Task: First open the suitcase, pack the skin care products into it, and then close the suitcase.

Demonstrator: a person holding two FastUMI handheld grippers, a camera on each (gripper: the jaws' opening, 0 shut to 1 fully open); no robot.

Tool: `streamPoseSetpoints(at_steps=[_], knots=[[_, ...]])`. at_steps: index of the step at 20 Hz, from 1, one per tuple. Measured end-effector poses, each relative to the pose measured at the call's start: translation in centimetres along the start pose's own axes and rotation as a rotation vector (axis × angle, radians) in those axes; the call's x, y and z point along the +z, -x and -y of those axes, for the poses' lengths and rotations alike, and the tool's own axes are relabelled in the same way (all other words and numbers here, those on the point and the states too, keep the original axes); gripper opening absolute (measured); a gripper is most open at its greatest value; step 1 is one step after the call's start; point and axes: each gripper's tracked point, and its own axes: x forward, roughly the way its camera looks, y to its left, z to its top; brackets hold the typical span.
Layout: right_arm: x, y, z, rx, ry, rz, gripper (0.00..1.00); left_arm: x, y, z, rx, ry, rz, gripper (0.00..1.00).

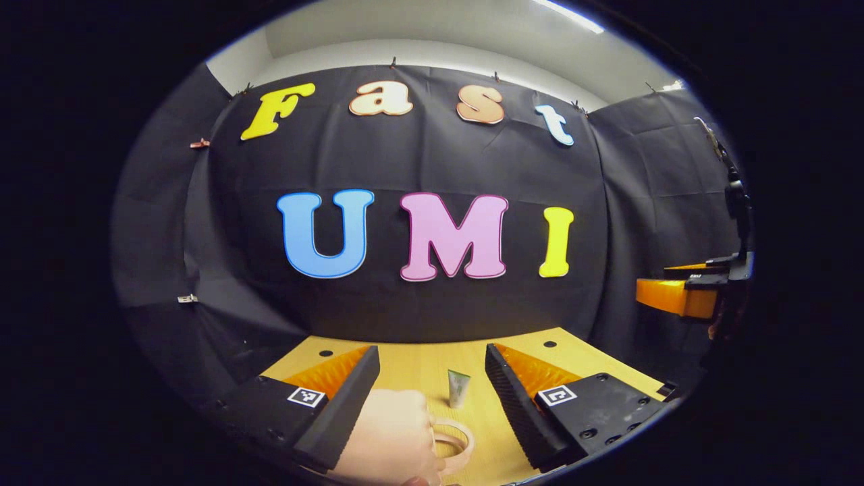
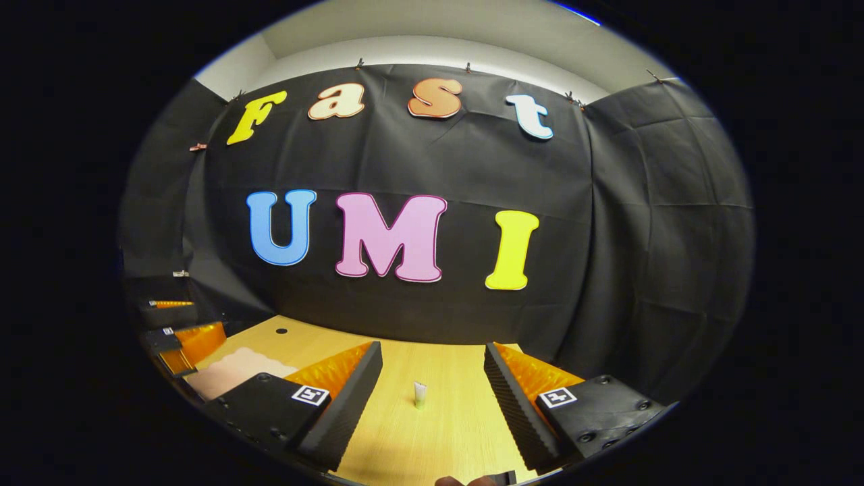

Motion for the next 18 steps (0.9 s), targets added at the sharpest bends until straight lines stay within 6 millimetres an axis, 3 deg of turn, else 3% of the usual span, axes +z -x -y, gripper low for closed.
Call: streamPoseSetpoints(at_steps=[3,6,10,13,18], knots=[[-0.4,-0.5,-0.8,0.033,-0.025,-0.008,0.96,-4.5,-0.8,2.7,-0.074,0.019,-0.171,0.99],[-0.6,-0.9,-0.1,0.042,-0.024,-0.001,0.96,-8.2,-2.0,4.0,-0.087,0.012,-0.313,0.99],[-2.9,-1.5,2.6,0.045,-0.038,-0.037,0.96,-13.7,-4.3,4.5,-0.049,0.033,-0.513,0.99],[-4.4,-1.7,5.0,0.050,-0.089,-0.079,0.96,-18.2,-5.5,5.3,-0.004,0.152,-0.744,0.99],[-7.3,-2.9,9.1,0.067,-0.106,-0.130,0.96,-22.4,-8.6,4.3,0.106,0.148,-0.909,0.96]])
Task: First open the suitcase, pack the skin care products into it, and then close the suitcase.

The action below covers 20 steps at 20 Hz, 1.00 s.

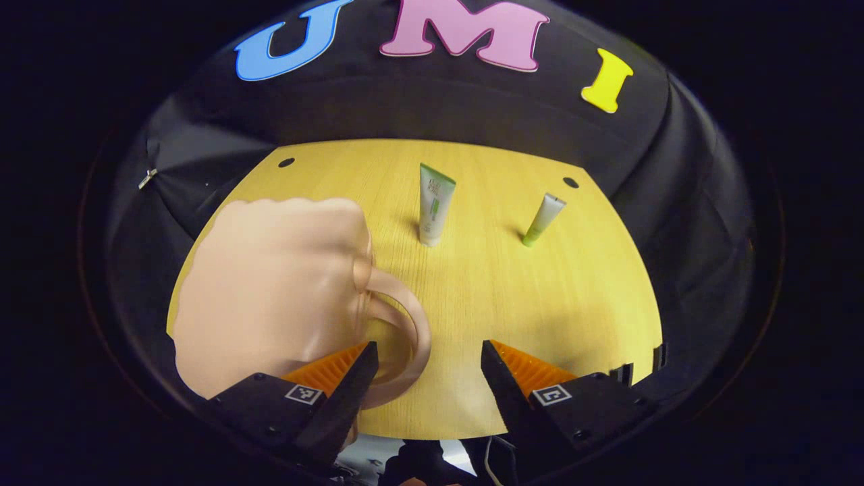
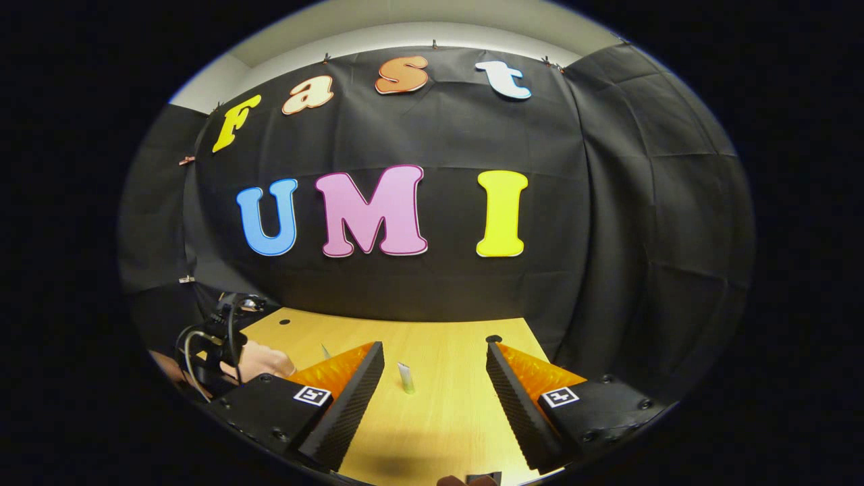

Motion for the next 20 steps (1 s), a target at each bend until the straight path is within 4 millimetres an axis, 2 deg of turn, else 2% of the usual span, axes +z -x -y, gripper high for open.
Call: streamPoseSetpoints(at_steps=[4,5,8,10,11,12,13,15,17,19,20], knots=[[-1.5,-2.1,3.5,0.005,0.035,-0.027,0.97,-1.3,-3.2,-0.5,0.091,0.031,-0.118,0.97],[-2.0,-2.9,4.2,0.008,0.043,-0.038,0.97,-1.6,-3.7,-0.1,0.091,0.044,-0.139,0.97],[-3.7,-5.0,4.3,0.070,0.037,-0.092,0.97,-2.5,-5.6,0.3,0.095,0.072,-0.170,0.93],[-3.9,-6.5,4.1,0.105,0.031,-0.104,0.97,-3.4,-6.8,-1.0,0.144,0.059,-0.193,0.74],[-3.8,-7.1,3.9,0.120,0.028,-0.105,0.97,-3.7,-6.9,-1.9,0.173,0.038,-0.207,0.57],[-3.8,-7.6,3.6,0.134,0.027,-0.108,0.97,-3.5,-6.3,-1.6,0.151,0.030,-0.224,0.53],[-3.8,-8.0,3.4,0.145,0.030,-0.110,0.97,-3.2,-5.9,-0.8,0.113,0.008,-0.230,0.33],[-3.6,-8.6,3.1,0.153,0.045,-0.102,0.97,-0.9,-3.4,-0.3,0.071,-0.091,-0.182,0.23],[-3.9,-9.1,2.5,0.163,0.052,-0.103,0.97,2.0,-0.4,-1.1,0.083,-0.175,-0.126,0.16],[-3.9,-9.7,1.5,0.167,0.062,-0.102,0.98,4.7,3.2,-1.6,0.027,-0.125,-0.085,0.13],[-3.7,-9.9,0.8,0.168,0.062,-0.098,0.97,5.9,4.8,-2.5,0.004,-0.098,-0.070,0.13]])
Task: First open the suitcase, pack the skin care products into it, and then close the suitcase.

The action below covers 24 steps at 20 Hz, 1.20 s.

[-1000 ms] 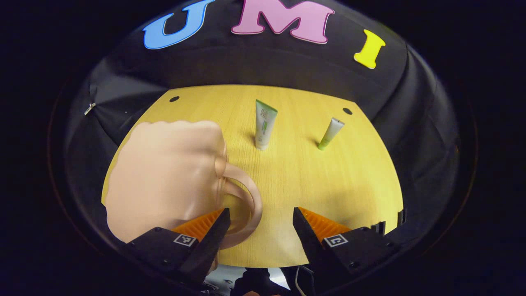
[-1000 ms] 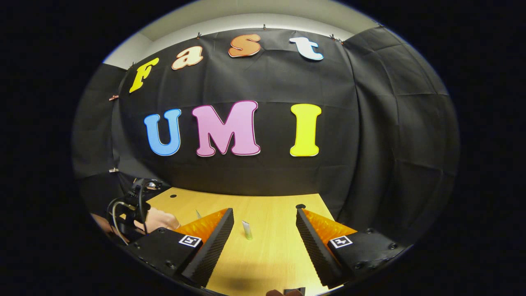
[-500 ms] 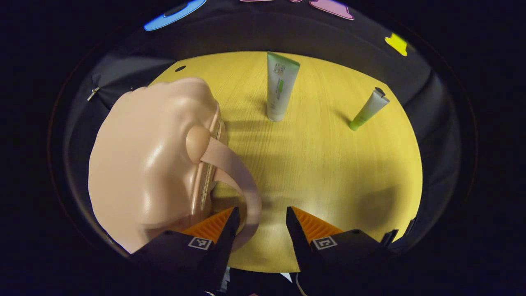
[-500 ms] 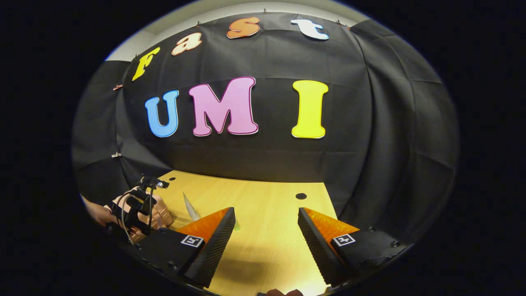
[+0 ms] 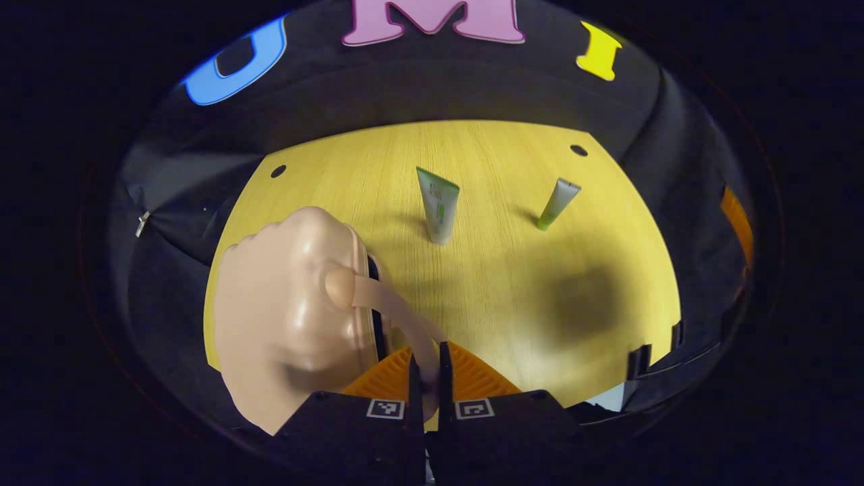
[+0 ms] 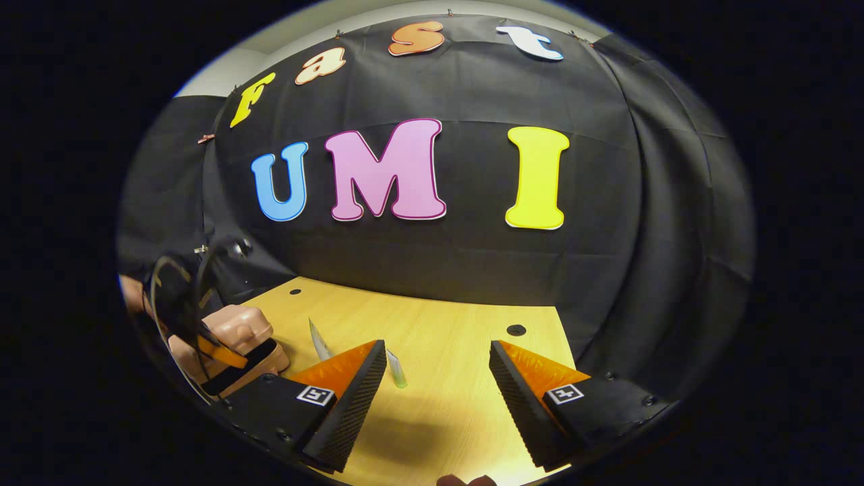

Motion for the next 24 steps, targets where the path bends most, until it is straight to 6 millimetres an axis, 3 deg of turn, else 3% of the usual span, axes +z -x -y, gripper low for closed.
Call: streamPoseSetpoints(at_steps=[4,7,9,12,15,17,22,24], knots=[[2.4,-0.8,-3.8,0.005,-0.022,0.043,0.97,2.4,6.9,-7.1,-0.018,0.075,0.095,0.12],[3.3,-1.5,-7.2,0.021,-0.021,0.058,0.97,3.5,11.8,-15.4,0.085,0.074,0.208,0.11],[3.7,-2.3,-9.6,0.028,-0.011,0.059,0.97,3.1,13.4,-21.7,0.207,0.046,0.237,0.11],[4.4,-3.1,-13.7,0.054,-0.022,0.065,0.98,2.5,14.2,-30.8,0.359,0.009,0.240,0.10],[4.0,-4.1,-16.8,0.072,-0.044,0.035,0.98,2.1,12.0,-39.9,0.492,-0.008,0.236,0.10],[3.7,-4.4,-17.8,0.061,-0.047,0.003,0.97,0.6,9.9,-45.3,0.564,-0.002,0.188,0.11],[3.4,-4.2,-17.7,-0.039,-0.025,-0.056,0.97,-3.0,1.7,-53.5,0.565,0.053,0.122,0.11],[2.2,-4.0,-17.3,-0.082,-0.024,-0.114,0.97,-4.6,-1.6,-54.7,0.552,0.091,0.089,0.13]])
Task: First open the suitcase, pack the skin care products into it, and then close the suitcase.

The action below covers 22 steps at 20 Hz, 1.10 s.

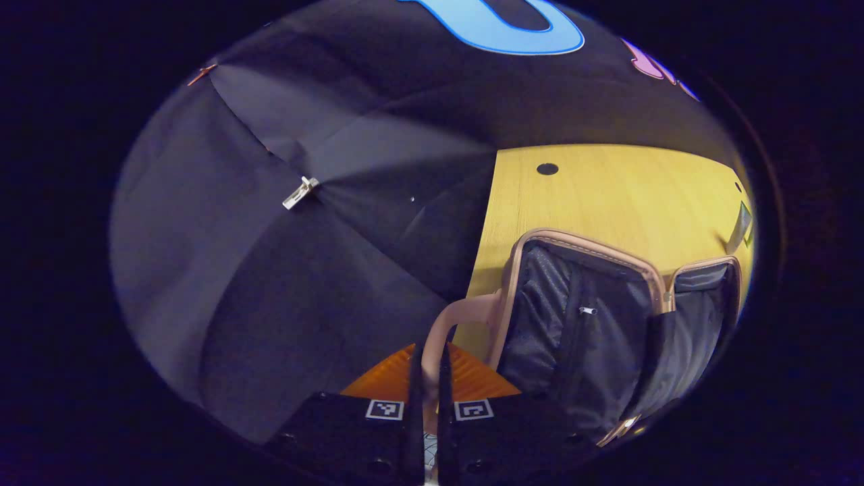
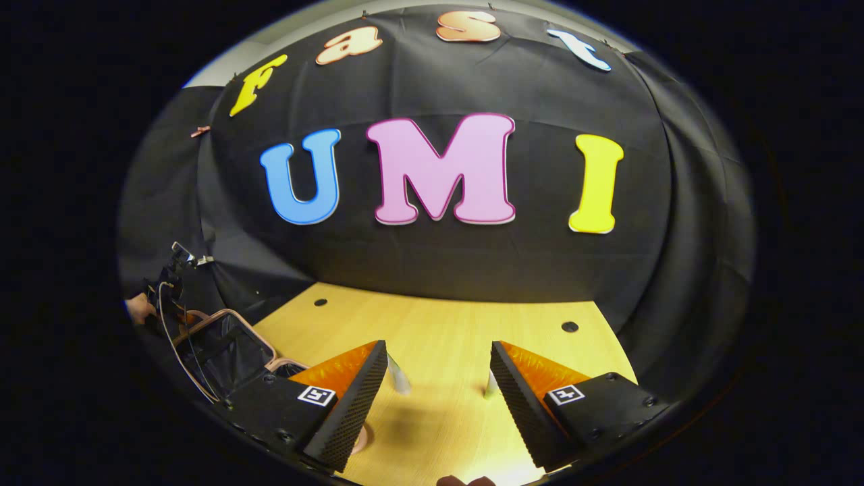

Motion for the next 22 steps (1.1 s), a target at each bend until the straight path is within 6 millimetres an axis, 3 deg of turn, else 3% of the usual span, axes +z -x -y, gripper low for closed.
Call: streamPoseSetpoints(at_steps=[4,8,9,11,13,14,18,22], knots=[[-0.2,0.1,-0.2,-0.057,-0.031,-0.019,0.97,-3.9,-6.3,0.6,-0.020,-0.019,-0.108,0.15],[0.1,-0.8,-0.7,-0.080,-0.039,-0.007,0.98,-4.3,-7.4,0.7,-0.007,-0.018,-0.112,0.22],[0.3,-1.1,-0.7,-0.086,-0.039,0.000,0.98,-3.9,-7.0,0.8,-0.020,-0.007,-0.089,0.29],[0.6,-1.3,-0.6,-0.095,-0.039,0.018,0.97,-2.5,-5.8,0.5,-0.013,0.001,-0.040,0.60],[0.7,-1.2,-0.1,-0.107,-0.031,0.038,0.97,-0.7,-3.4,1.9,-0.071,0.057,0.032,0.91],[0.9,-1.1,0.4,-0.124,-0.026,0.055,0.97,0.5,-1.8,3.1,-0.116,0.088,0.073,0.94],[1.3,-0.8,1.7,-0.138,-0.044,0.108,0.97,7.0,7.0,9.2,-0.304,0.160,0.324,0.95],[0.6,-0.8,3.2,-0.113,-0.043,0.111,0.97,10.4,16.2,18.6,-0.518,0.177,0.428,0.95]])
